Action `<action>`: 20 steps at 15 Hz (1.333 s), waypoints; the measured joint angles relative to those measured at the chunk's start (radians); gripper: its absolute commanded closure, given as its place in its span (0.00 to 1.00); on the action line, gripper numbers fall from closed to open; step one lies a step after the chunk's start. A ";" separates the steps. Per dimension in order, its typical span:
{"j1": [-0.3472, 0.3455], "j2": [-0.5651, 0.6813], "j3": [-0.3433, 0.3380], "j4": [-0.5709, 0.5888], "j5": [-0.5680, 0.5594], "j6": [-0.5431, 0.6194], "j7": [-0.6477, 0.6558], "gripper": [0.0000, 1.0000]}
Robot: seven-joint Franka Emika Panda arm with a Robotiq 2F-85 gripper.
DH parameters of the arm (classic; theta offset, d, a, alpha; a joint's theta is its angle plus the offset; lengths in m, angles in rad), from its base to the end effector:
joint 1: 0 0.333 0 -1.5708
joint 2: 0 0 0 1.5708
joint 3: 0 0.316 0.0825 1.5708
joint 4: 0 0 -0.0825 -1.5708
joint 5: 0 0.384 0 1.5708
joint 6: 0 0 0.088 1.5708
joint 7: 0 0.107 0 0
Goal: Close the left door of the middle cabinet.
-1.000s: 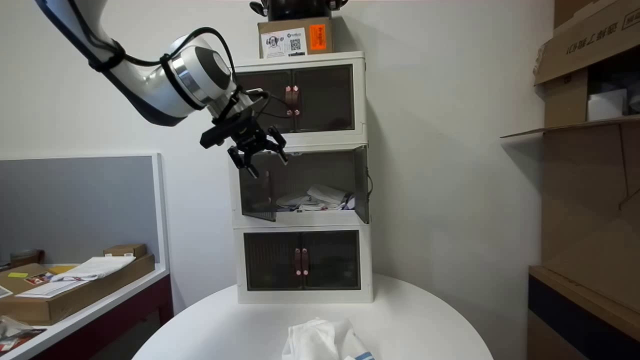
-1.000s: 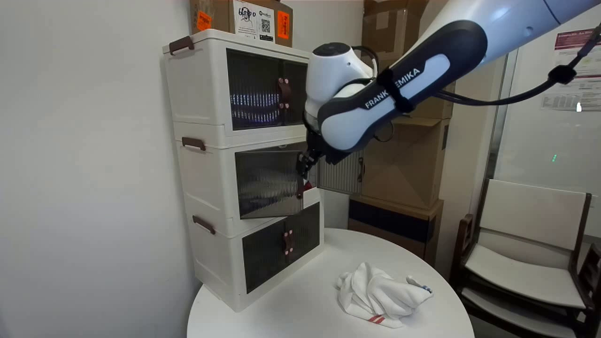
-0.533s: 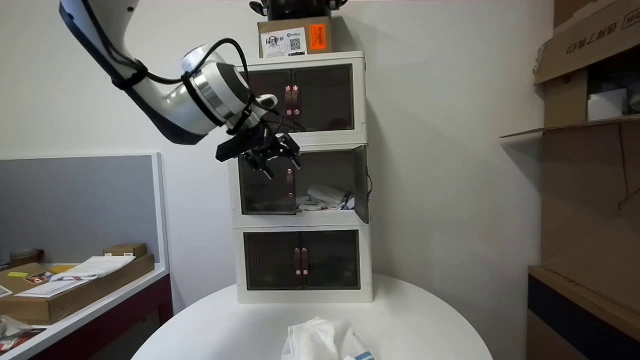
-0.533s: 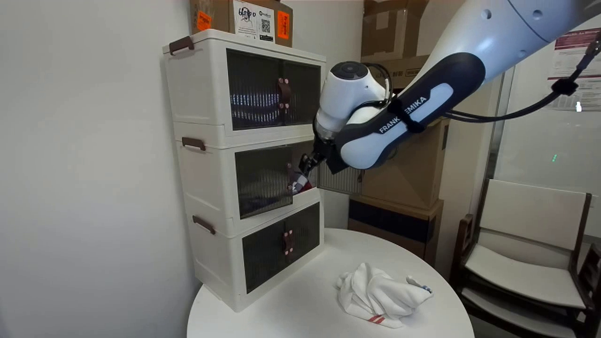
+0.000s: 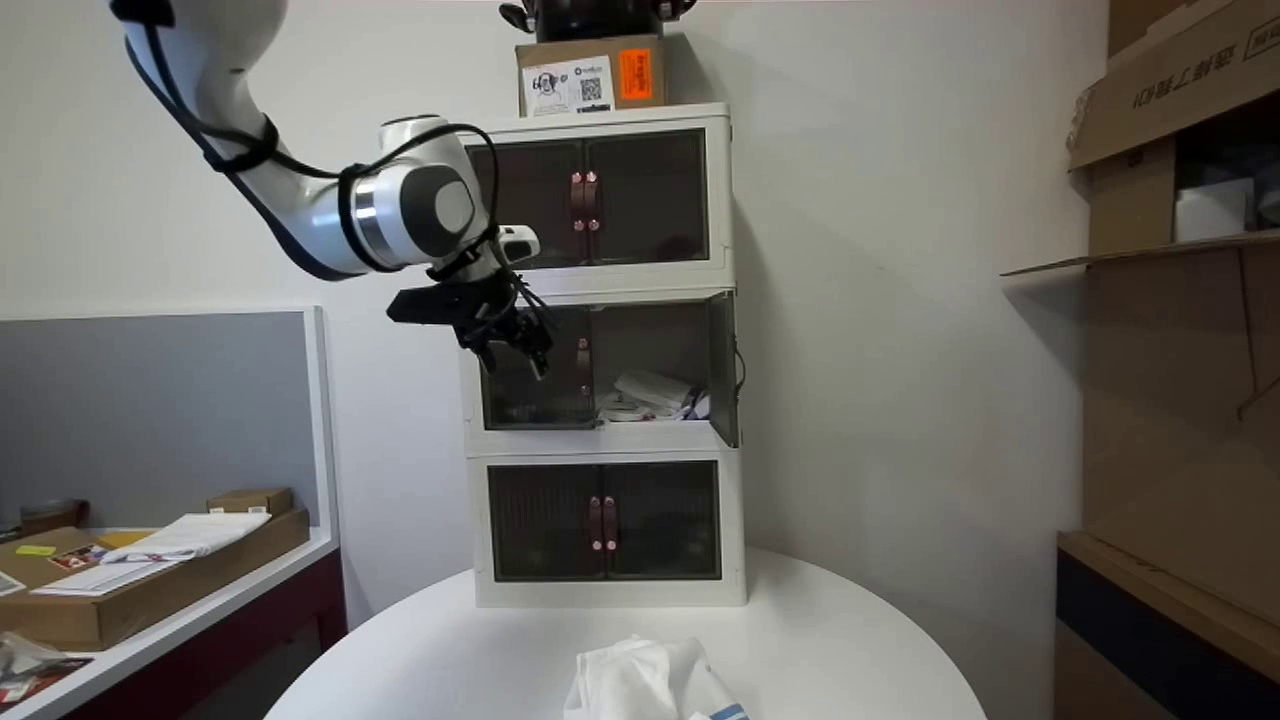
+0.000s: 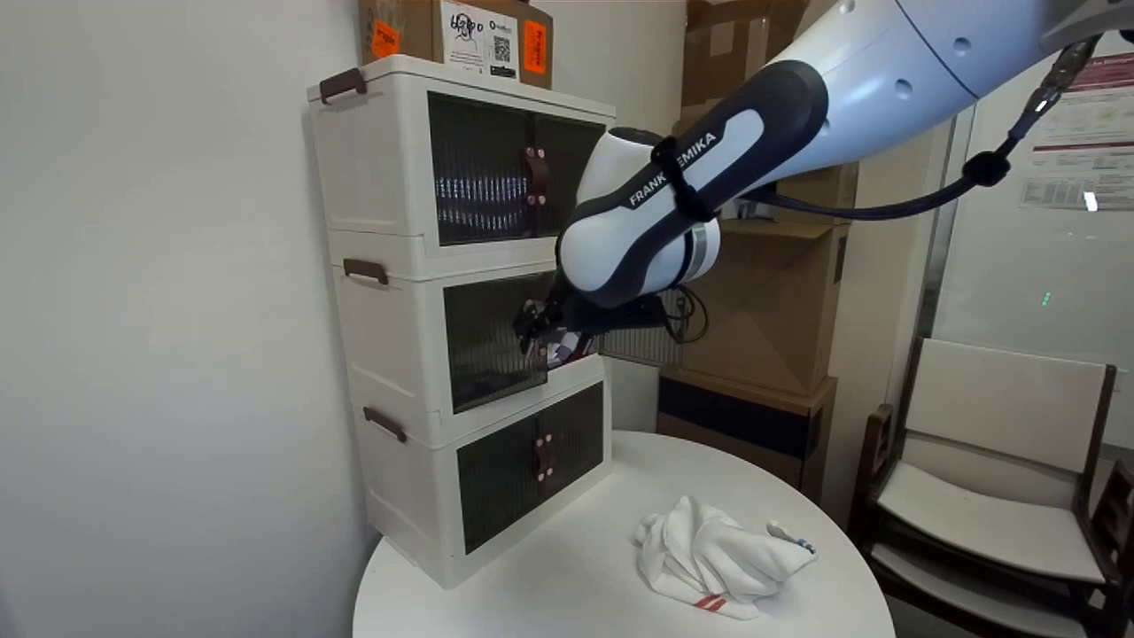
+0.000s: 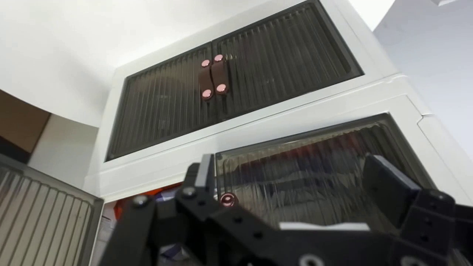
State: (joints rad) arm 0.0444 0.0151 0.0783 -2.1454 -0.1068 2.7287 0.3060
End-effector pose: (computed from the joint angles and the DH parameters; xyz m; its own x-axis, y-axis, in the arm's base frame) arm 0.5790 0.0753 0.4598 0.8380 -0.1053 0.5355 -0.0754 -0.9941 -0.0775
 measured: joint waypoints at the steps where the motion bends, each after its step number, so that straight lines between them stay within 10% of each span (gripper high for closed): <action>1: 0.001 0.004 0.000 0.015 0.031 -0.015 -0.023 0.00; 20: 0.028 0.235 -0.022 0.321 -0.028 0.007 -0.190 0.00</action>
State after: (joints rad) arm 0.0724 0.2505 0.0561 -1.8241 -0.1352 2.7354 0.1159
